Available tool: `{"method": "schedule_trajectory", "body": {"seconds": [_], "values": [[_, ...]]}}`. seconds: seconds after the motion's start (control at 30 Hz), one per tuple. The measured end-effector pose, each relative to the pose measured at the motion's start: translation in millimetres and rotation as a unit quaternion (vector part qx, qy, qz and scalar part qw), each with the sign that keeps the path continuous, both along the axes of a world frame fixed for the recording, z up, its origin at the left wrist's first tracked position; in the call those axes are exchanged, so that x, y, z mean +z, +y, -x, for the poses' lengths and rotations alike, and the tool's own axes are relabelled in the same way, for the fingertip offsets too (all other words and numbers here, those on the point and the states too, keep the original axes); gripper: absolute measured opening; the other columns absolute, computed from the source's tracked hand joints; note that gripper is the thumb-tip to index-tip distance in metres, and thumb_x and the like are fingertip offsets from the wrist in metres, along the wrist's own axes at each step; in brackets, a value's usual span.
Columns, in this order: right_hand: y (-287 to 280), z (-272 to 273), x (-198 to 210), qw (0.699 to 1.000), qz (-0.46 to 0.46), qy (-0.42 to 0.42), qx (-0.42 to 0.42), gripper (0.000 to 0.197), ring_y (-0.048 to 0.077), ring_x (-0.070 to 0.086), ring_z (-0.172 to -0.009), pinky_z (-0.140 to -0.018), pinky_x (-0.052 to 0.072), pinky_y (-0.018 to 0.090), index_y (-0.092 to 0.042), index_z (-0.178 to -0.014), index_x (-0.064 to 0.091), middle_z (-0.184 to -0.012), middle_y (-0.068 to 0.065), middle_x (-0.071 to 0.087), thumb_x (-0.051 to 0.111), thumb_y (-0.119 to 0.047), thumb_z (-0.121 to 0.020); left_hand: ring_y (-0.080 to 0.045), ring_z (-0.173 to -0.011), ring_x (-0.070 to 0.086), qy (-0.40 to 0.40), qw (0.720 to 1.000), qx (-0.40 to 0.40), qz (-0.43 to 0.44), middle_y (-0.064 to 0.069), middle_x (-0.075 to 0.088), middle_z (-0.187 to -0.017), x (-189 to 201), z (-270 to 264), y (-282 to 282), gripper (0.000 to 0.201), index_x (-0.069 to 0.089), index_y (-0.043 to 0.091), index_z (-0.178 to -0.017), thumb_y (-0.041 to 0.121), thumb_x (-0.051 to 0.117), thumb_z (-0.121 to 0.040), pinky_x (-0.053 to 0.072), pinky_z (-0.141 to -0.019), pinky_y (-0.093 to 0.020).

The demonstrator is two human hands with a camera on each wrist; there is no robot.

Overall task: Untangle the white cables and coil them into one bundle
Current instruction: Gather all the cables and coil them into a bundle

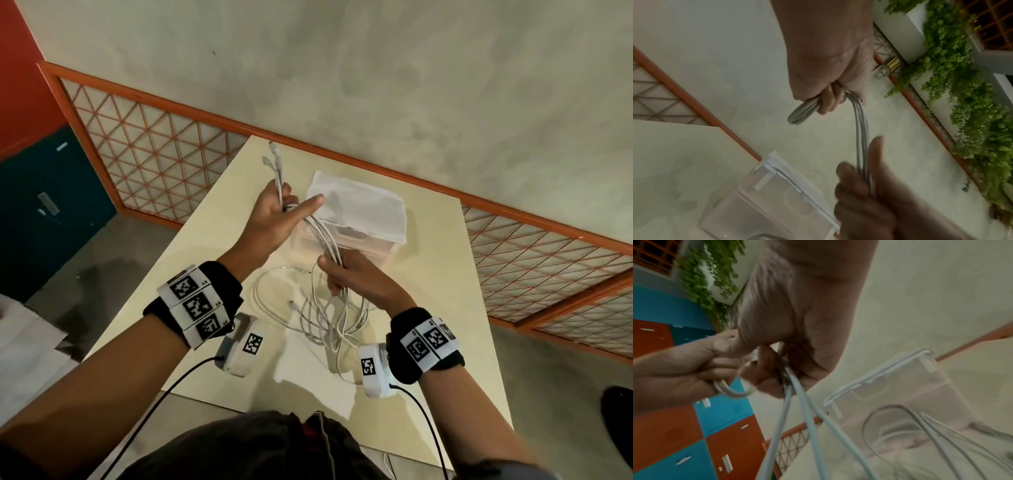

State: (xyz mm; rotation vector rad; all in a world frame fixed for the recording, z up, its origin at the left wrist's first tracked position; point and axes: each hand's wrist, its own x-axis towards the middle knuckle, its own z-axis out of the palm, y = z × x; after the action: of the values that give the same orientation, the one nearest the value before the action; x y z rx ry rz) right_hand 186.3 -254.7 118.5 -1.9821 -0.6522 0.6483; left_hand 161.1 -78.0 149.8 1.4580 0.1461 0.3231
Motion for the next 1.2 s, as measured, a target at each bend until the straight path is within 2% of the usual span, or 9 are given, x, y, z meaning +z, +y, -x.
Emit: {"method": "schedule_trajectory", "body": {"seconds": [0.13,0.27,0.47,0.67,0.83,0.9,0.97,1.07,1.2], "values": [[-27.5,1.1,-37.6,0.982,0.175,0.044,0.056,0.042,0.009,0.054,-0.052,-0.059,0.043,0.017,-0.017,-0.062,0.051,-0.058,0.003,0.059,0.057,-0.048,-0.090,-0.002,-0.039,0.029,-0.040,0.992,0.072,0.099,0.009,0.043,-0.051,22.8,-3.4,22.3,0.036,0.035,0.025,-0.076,0.019,0.070,-0.084,0.026,-0.037,-0.018],[-62.4,7.9,-75.3,0.974,0.222,0.006,-0.046,0.051,0.013,0.052,-0.049,-0.060,0.041,0.024,-0.014,-0.055,0.045,-0.050,0.002,0.051,0.055,-0.050,-0.090,-0.006,-0.050,0.036,-0.108,0.974,0.174,0.097,0.005,0.037,-0.064,32.8,-10.2,53.2,0.039,0.034,0.022,-0.073,0.013,0.070,-0.082,0.036,-0.049,-0.021],[-61.7,-6.5,-58.1,0.975,0.188,-0.046,-0.108,0.042,0.009,0.041,-0.052,-0.051,0.031,0.017,-0.017,-0.058,0.043,-0.055,-0.003,0.043,0.076,-0.030,-0.078,-0.008,-0.053,0.046,0.016,0.968,0.216,-0.129,-0.001,0.043,-0.063,-16.5,-11.0,45.0,0.034,0.038,0.018,-0.075,0.020,0.071,-0.082,0.042,-0.062,-0.024],[-56.5,-24.1,-18.7,0.945,0.272,-0.177,-0.034,0.045,0.021,0.047,-0.069,-0.052,0.029,0.020,-0.024,-0.054,0.036,-0.058,-0.007,0.042,0.068,-0.023,-0.087,-0.036,-0.113,0.056,0.135,0.919,0.154,-0.336,-0.017,0.063,-0.119,-43.1,-2.7,33.8,0.041,0.046,-0.005,-0.113,0.022,0.065,-0.088,0.040,-0.090,-0.039],[-48.9,-26.9,5.0,0.934,0.308,-0.173,-0.057,0.027,0.031,0.059,-0.089,-0.070,0.040,0.030,-0.006,-0.085,0.064,-0.087,0.012,0.064,0.061,-0.032,-0.090,-0.032,-0.081,0.062,0.022,0.936,0.091,-0.338,-0.010,0.064,-0.103,-31.8,4.5,8.2,0.026,0.048,0.000,-0.104,0.024,0.055,-0.095,0.035,-0.067,-0.028],[-42.1,-25.8,9.1,0.922,0.341,-0.181,-0.031,0.033,0.033,0.059,-0.102,-0.075,0.040,0.033,-0.002,-0.099,0.063,-0.104,0.018,0.063,0.061,-0.033,-0.089,-0.007,-0.057,0.056,-0.009,0.953,0.012,-0.304,-0.001,0.063,-0.098,-24.3,8.2,-4.8,0.030,0.047,0.007,-0.102,0.031,0.061,-0.090,0.036,-0.055,-0.018],[-33.8,-21.5,16.1,0.924,0.330,-0.196,0.001,0.022,0.028,0.059,-0.089,-0.070,0.037,0.031,-0.008,-0.082,0.063,-0.088,0.014,0.062,0.062,-0.029,-0.087,0.003,-0.047,0.043,0.002,0.958,-0.118,-0.262,0.015,0.055,-0.094,-20.5,12.5,-16.7,0.051,0.049,0.011,-0.114,0.034,0.076,-0.077,0.036,-0.047,-0.010],[-19.8,-13.5,37.4,0.941,0.265,-0.209,0.019,0.033,0.010,0.046,-0.055,-0.054,0.034,0.019,-0.027,-0.058,0.049,-0.057,-0.008,0.047,0.065,-0.017,-0.085,-0.003,-0.078,0.057,0.037,0.930,-0.264,-0.253,0.018,0.058,-0.110,-26.6,15.2,-31.8,0.077,0.046,0.018,-0.123,0.035,0.088,-0.060,0.052,-0.069,-0.021],[-17.8,-15.8,53.6,0.955,0.206,-0.213,0.000,0.032,0.008,0.041,-0.043,-0.046,0.028,0.019,-0.024,-0.052,0.055,-0.049,-0.008,0.047,0.071,-0.020,-0.078,0.004,-0.059,0.056,0.035,0.929,-0.243,-0.278,0.005,0.064,-0.080,-34.6,10.7,-38.8,0.034,0.043,0.015,-0.099,0.021,0.072,-0.083,0.042,-0.056,-0.019]]}}
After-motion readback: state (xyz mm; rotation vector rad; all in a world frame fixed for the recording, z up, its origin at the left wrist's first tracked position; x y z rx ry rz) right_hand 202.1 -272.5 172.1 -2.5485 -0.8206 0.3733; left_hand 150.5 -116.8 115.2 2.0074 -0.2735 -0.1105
